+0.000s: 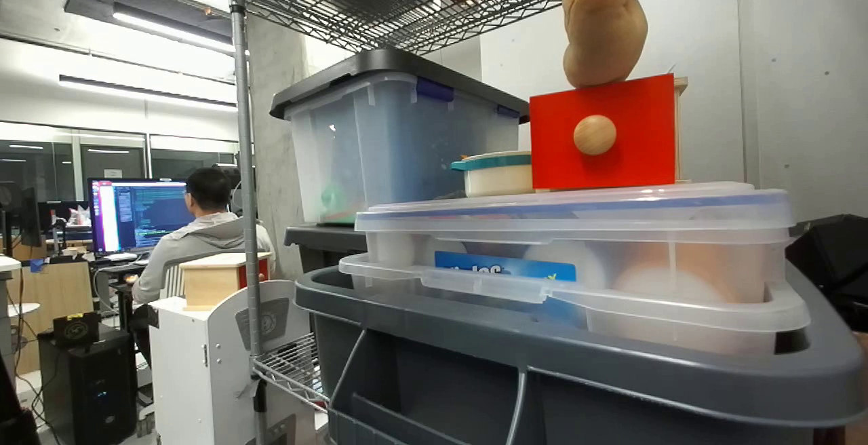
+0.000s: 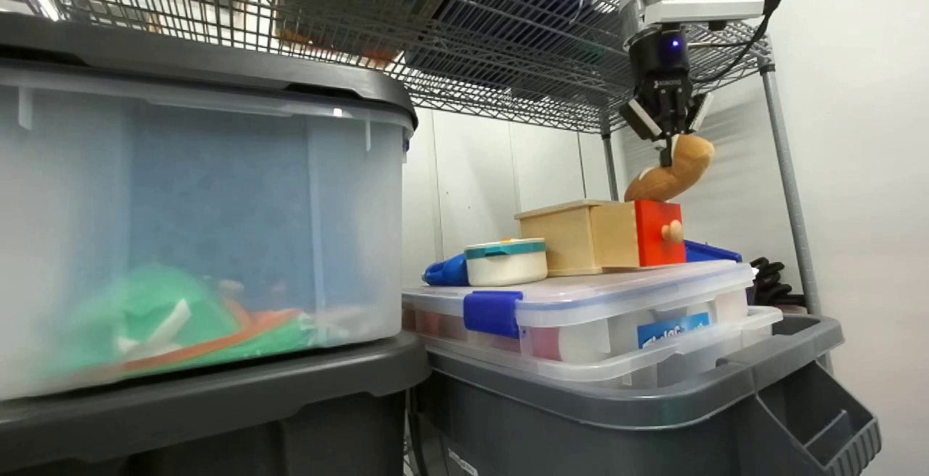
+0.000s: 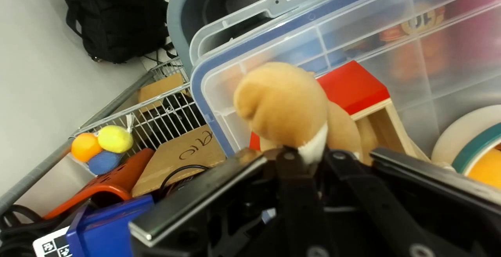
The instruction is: Put the brown and orange plushies in the open drawer
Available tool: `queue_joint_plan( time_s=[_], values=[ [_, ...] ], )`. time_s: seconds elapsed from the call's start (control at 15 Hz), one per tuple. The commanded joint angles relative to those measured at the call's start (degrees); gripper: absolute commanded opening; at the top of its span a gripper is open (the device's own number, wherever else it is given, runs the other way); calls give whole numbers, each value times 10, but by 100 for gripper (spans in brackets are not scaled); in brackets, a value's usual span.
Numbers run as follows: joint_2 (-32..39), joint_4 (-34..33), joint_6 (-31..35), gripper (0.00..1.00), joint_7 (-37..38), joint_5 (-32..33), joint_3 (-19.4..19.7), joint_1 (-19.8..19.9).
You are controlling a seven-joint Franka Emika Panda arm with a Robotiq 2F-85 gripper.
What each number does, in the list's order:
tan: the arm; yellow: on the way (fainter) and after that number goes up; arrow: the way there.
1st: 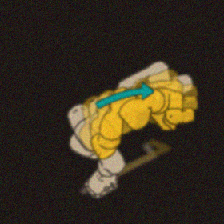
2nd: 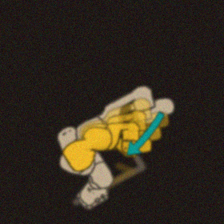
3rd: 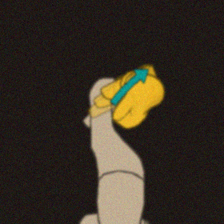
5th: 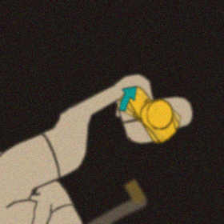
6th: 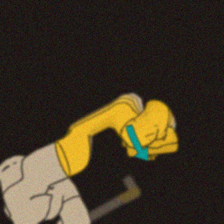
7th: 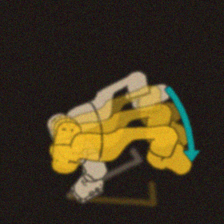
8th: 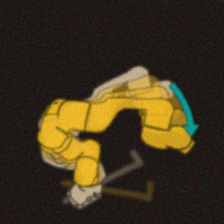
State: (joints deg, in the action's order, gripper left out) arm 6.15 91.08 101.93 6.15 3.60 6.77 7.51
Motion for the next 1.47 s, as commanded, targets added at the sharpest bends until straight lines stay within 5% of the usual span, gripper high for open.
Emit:
queue_joint_plan(
  time_s=[0.0,1.4],
  values=[
    [22,-36,-28,3,2,-4,0,-4],
    [67,-93,-55,3,12,-1,-1,-8]
  ],
)
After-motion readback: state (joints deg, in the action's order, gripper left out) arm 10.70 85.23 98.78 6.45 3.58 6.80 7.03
